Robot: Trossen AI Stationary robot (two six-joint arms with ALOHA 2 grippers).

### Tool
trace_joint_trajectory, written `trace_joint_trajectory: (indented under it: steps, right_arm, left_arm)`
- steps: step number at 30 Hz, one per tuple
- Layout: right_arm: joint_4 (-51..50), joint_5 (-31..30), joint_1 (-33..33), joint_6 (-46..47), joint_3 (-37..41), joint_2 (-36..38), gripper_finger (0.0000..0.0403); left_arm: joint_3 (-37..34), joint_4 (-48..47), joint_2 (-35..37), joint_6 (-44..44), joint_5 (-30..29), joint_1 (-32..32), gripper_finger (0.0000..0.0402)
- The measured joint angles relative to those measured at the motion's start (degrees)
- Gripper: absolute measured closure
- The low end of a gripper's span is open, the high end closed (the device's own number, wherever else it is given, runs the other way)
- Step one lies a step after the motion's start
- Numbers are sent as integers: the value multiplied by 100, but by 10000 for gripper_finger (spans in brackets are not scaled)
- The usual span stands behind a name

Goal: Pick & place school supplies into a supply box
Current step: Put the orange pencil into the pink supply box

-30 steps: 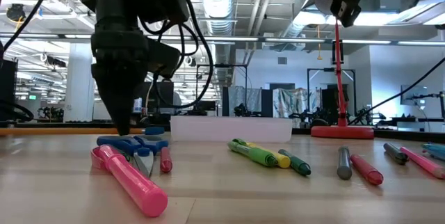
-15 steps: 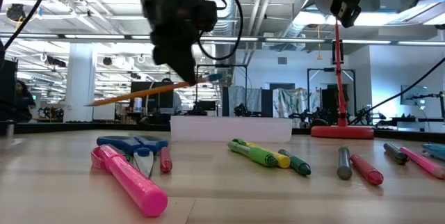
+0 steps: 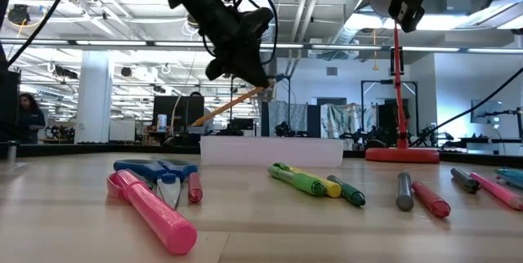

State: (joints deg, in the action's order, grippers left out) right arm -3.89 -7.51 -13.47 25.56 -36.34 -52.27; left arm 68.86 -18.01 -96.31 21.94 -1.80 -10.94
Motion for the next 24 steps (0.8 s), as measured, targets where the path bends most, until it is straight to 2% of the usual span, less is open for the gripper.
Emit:
trace_joint_trajectory:
  steps: [6,16,24]
  right_arm:
    - [-17,-7,24,0,0,0,351]
    - [-45,-2,-78,101,-2,0,351]
    - [-95,-4,-118,103,-2,0,351]
  left_arm:
    - [245,388,-605,76,304,-48,401]
    - [1670,-613,-1437,-835,193,-40,400]
    - [1878,-1227,-1452,-1123,157,-210,400]
